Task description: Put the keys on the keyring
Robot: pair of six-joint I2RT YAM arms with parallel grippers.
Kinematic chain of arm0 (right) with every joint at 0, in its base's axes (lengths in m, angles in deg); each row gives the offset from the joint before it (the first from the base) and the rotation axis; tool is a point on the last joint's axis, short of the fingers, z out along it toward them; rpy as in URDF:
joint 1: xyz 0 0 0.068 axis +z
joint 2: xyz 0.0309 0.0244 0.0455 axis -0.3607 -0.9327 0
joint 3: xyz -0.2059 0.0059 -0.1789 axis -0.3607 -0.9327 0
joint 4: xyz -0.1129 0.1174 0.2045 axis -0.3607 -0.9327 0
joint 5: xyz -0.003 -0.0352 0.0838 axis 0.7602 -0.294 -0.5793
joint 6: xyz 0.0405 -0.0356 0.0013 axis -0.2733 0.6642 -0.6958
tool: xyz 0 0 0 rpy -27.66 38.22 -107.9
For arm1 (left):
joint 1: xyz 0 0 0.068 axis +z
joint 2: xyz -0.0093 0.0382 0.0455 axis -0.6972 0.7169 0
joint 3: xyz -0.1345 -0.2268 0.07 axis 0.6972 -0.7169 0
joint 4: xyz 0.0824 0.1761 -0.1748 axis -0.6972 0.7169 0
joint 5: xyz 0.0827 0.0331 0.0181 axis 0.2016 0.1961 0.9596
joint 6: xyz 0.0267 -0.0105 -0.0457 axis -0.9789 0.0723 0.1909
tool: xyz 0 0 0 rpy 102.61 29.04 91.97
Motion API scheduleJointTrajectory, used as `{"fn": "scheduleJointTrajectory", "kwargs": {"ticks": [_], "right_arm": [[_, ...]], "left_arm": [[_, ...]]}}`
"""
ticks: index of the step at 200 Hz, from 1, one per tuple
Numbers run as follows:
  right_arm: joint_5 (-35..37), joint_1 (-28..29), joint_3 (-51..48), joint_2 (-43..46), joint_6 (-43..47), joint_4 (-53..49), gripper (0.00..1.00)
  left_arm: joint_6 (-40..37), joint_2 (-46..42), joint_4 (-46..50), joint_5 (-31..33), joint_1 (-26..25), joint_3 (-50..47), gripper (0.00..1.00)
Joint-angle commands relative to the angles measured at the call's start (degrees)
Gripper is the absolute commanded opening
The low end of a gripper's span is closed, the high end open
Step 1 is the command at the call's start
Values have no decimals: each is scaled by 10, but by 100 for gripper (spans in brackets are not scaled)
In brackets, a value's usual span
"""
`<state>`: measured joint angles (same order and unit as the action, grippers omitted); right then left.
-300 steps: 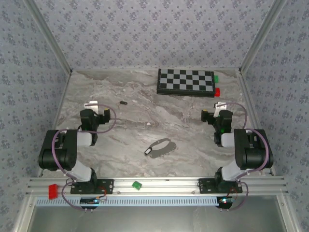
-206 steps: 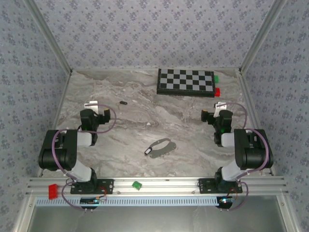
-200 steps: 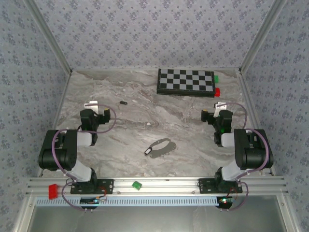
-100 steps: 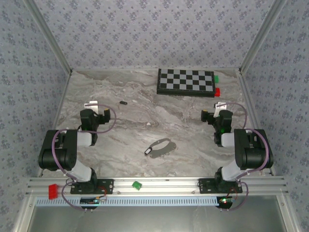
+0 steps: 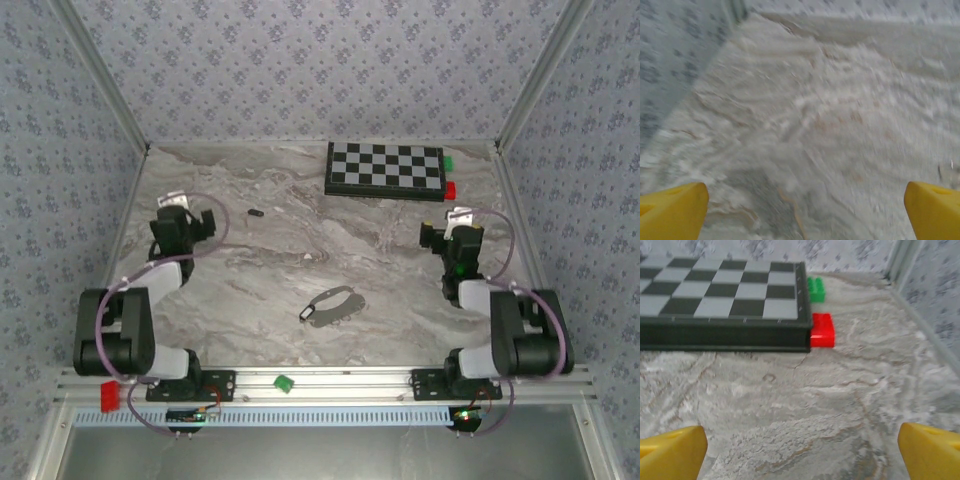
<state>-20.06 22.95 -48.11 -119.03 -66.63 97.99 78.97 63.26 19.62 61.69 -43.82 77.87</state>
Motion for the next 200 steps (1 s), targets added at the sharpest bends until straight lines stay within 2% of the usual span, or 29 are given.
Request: {"fn": "scheduleJointTrajectory", "kwargs": {"ticks": [1,15,23,36,48,58,85,110,152,185,200], "right_arm": [[53,2,52,81,-85,-147,100],[9,-10,74,115,-138,-208,100],[-32,-17,84,131,-178,-227,100],[-35,-25,89,149,-245,-240,100],[-56,-33,87,161,-309,-262,100],[-104,-47,80,164,-313,-235,100],[-174,-51,70,158,-344,-193,100],[-233,-43,83,146,-351,-205,99],[-184,56,103,158,-281,-287,100],[-145,159,124,167,-227,-373,100],[-128,208,123,170,-212,-408,100]], "left_arm": [[114,-49,198,118,4,92,100],[198,-61,311,155,5,145,100],[251,-67,363,157,7,168,100],[309,-76,413,142,8,184,100],[316,-89,405,90,8,172,100],[331,-103,395,48,8,154,100],[353,-135,347,-57,1,95,100],[327,-168,319,-65,-48,48,100],[289,-218,292,-26,-148,-8,100],[278,-209,298,13,-213,-17,100],[287,-198,270,19,-230,-26,100]]}}
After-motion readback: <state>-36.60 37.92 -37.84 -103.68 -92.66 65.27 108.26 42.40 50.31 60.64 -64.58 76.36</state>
